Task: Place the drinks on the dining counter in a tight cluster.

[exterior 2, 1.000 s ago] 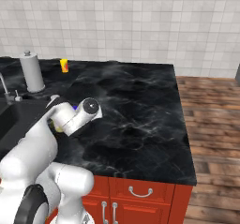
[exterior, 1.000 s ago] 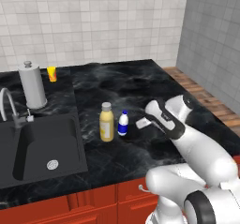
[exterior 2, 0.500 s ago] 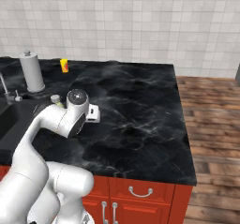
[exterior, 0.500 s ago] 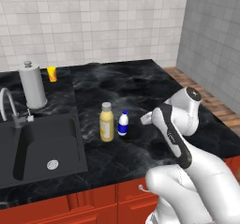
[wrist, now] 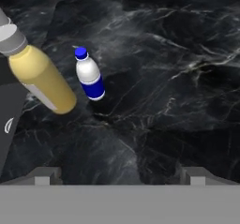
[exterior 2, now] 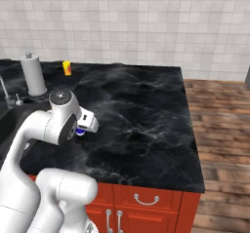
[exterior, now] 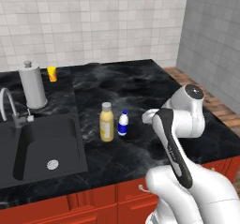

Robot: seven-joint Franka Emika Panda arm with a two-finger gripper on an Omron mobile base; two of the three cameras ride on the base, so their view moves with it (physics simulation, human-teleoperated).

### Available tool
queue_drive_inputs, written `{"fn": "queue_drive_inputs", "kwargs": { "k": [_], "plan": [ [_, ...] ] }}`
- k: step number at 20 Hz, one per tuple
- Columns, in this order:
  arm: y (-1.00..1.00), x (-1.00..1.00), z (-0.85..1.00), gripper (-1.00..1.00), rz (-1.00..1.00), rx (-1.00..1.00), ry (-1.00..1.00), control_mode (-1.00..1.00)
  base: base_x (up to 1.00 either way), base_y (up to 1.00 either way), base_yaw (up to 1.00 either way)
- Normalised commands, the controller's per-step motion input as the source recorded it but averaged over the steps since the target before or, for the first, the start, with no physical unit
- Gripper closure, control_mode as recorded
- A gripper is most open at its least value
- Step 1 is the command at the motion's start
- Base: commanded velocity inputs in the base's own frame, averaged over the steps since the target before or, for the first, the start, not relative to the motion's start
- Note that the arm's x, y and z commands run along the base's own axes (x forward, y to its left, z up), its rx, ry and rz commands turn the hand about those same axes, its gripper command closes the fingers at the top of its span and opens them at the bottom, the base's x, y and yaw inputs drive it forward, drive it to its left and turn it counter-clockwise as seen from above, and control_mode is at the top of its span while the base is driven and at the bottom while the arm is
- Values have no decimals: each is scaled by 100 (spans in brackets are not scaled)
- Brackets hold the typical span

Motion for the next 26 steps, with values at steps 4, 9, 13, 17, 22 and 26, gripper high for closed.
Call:
{"fn": "queue_drive_inputs", "kwargs": {
  "k": [4, 9, 13, 17, 22, 26],
  "plan": [
    [-1, -22, 13, -100, -1, 0, 1, -100, 0, 0, 0],
    [0, 0, 0, -100, 0, 0, 0, -100, 0, 0, 0],
    [0, 0, 0, -100, 0, 0, 0, -100, 0, 0, 0],
    [2, -16, 0, -100, 0, 0, -1, 100, -11, 1, 0],
    [0, 0, 0, -100, 0, 0, 0, 100, -64, 1, -1],
    [0, 0, 0, -100, 0, 0, 0, 100, -61, 3, -34]
  ]
}}
